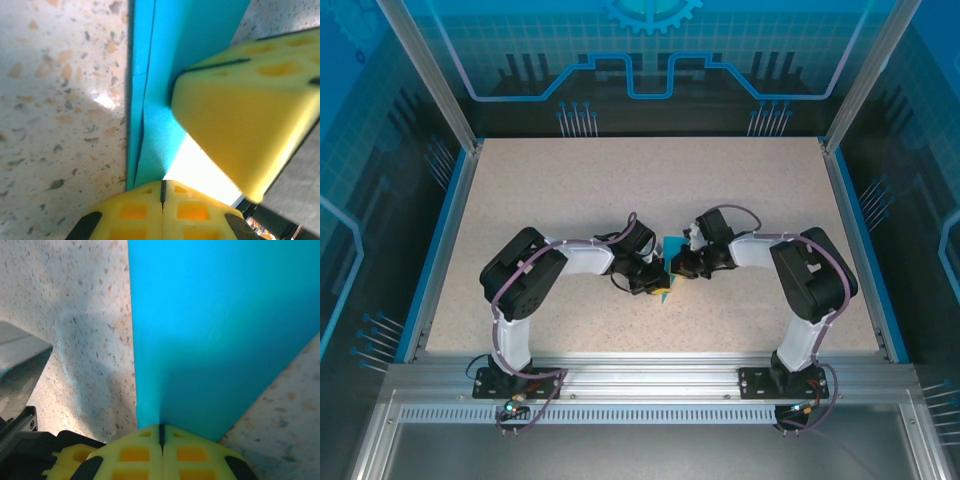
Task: Fold a paper plane with a square sheet of paper (fold left side to right side)
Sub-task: Fold the wing for the fifth time at the center of the table.
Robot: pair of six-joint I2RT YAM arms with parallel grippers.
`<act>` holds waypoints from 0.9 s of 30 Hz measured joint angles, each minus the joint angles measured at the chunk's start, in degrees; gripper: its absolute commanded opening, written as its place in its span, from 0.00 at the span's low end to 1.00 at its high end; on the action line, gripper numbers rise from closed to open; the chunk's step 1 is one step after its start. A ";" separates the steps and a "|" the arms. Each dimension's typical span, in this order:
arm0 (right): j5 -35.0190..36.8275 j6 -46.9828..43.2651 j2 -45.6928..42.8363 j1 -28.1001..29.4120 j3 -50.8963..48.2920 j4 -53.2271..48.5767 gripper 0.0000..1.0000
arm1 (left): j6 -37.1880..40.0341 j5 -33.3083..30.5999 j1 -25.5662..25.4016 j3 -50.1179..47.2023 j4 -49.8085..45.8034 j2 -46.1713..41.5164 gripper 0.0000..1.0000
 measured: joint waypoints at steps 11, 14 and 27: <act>-0.42 -2.95 4.09 -6.91 6.27 -1.75 0.04 | 0.00 0.07 0.04 -0.37 0.76 -0.07 0.00; 0.31 -3.96 4.26 -7.67 7.93 -2.86 0.04 | 0.00 0.11 0.04 -0.39 0.85 -0.11 0.01; 11.02 -3.63 -10.64 -5.11 7.15 -10.21 0.38 | 4.81 -1.68 1.25 -0.48 -3.65 -13.70 0.56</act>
